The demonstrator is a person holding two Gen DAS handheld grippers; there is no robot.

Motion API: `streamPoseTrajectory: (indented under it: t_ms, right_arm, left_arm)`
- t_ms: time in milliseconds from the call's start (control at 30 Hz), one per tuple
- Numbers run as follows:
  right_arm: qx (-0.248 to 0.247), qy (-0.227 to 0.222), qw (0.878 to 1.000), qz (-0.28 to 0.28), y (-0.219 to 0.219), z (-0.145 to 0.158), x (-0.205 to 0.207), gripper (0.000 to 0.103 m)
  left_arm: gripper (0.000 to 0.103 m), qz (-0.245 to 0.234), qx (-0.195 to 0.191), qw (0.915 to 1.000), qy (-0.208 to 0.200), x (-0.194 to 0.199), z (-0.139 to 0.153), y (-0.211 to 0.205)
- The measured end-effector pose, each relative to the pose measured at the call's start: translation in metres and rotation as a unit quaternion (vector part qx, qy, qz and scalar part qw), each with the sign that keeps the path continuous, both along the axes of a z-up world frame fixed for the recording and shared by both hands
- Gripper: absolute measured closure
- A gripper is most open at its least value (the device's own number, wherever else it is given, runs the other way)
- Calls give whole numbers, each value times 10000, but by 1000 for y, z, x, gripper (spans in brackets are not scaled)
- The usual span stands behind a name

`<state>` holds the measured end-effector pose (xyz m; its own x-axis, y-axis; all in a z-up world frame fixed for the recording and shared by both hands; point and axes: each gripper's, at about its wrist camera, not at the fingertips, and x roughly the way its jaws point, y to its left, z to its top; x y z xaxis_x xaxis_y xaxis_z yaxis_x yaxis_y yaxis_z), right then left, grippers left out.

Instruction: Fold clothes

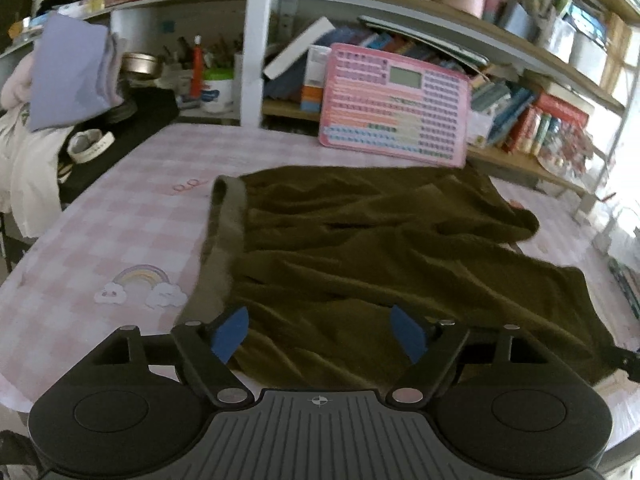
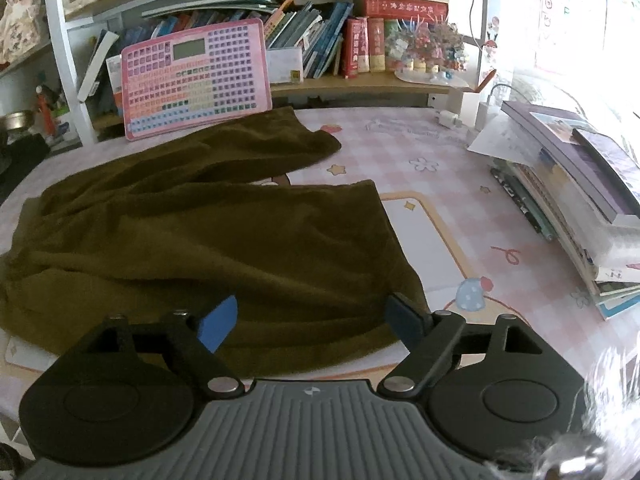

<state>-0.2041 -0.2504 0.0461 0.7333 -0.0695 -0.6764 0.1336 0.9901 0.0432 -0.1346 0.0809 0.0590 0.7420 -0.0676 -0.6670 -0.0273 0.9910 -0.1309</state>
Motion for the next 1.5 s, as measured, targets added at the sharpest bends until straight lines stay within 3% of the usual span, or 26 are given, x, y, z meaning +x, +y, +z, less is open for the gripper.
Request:
streamPoseTrajectory:
  t_ms: [233, 533, 933, 1233, 1500]
  right_arm:
    - [-58, 52, 9999, -76, 0, -2, -8, 19]
    - [-90, 66, 9998, -163, -1, -1, -12, 18]
    - [43, 173, 9998, -46, -10, -3, 10, 18]
    - [-41, 289, 9989, 368, -21, -5, 62, 18]
    - [-266, 297, 9879, 1502, -48, 4, 171, 18]
  left_arm:
    - [15, -209, 127, 9997, 64, -4, -3, -14]
    - [15, -367, 132, 9992, -71, -6, 0, -15]
    - [15, -211, 127, 9996, 126, 8, -6, -10]
    - [15, -160, 265, 9991, 281, 45, -11, -6]
    - [15, -232, 342, 9988, 267, 113, 0, 8]
